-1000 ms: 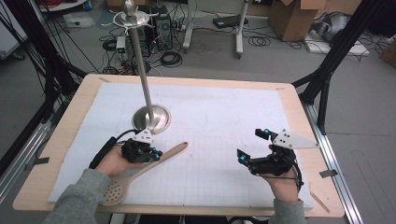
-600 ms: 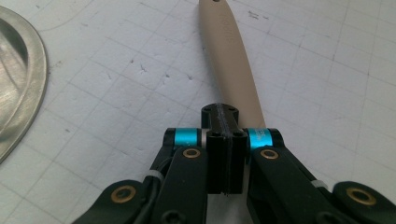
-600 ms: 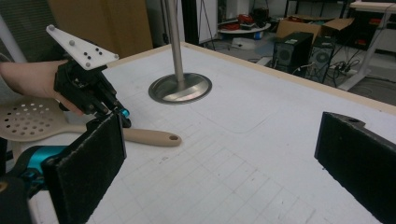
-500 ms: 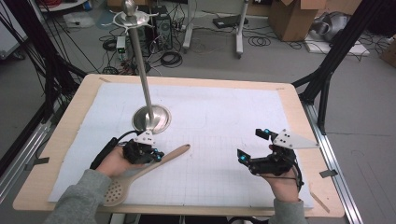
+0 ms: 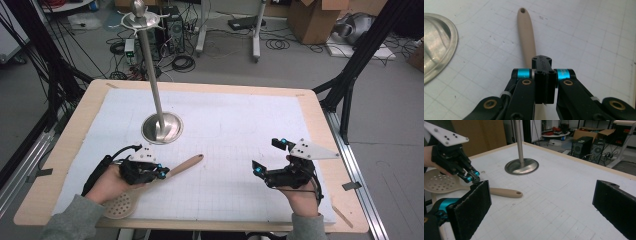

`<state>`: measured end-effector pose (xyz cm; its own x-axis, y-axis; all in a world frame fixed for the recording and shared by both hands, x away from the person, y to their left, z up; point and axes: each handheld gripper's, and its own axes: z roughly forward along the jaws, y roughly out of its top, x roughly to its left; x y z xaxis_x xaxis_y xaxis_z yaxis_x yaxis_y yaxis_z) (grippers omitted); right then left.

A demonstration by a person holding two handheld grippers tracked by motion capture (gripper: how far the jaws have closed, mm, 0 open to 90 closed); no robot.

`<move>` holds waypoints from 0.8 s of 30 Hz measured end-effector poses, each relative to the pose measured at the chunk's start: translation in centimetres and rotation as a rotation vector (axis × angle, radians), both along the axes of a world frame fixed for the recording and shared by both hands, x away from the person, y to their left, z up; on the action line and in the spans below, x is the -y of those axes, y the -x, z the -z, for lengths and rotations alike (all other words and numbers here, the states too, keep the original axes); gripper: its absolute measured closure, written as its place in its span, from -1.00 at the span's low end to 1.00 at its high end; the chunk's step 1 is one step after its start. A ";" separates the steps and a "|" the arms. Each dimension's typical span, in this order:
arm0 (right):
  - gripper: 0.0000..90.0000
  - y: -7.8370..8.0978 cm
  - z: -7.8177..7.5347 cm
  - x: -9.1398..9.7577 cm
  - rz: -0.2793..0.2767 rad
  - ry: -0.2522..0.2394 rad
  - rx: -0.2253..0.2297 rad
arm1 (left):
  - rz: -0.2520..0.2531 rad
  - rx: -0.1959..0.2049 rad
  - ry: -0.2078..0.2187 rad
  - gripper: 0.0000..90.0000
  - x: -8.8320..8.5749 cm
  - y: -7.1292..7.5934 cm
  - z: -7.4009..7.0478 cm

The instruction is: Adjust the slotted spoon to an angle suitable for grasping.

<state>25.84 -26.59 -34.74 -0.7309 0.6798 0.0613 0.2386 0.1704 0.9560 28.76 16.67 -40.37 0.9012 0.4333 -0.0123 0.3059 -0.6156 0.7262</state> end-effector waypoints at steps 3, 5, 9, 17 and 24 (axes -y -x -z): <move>-0.98 -0.1 0.0 -0.1 -0.001 0.004 -0.001 | -0.005 -0.009 -0.020 0.99 -0.3 0.7 0.0; -0.98 -0.1 0.0 -0.2 -0.002 0.005 -0.003 | -0.014 -0.010 -0.034 0.99 -0.5 0.9 0.0; -0.98 -0.1 0.0 -0.3 -0.004 0.005 -0.005 | -0.007 -0.017 -0.042 0.99 -0.7 1.5 0.1; -0.98 -0.2 0.0 -0.4 -0.011 0.001 -0.003 | -0.063 -0.069 -0.056 0.99 -1.1 2.0 0.8; -0.98 -0.1 -0.1 -0.3 -0.009 -0.002 0.003 | -0.081 -0.095 -0.075 0.99 -1.2 1.8 1.5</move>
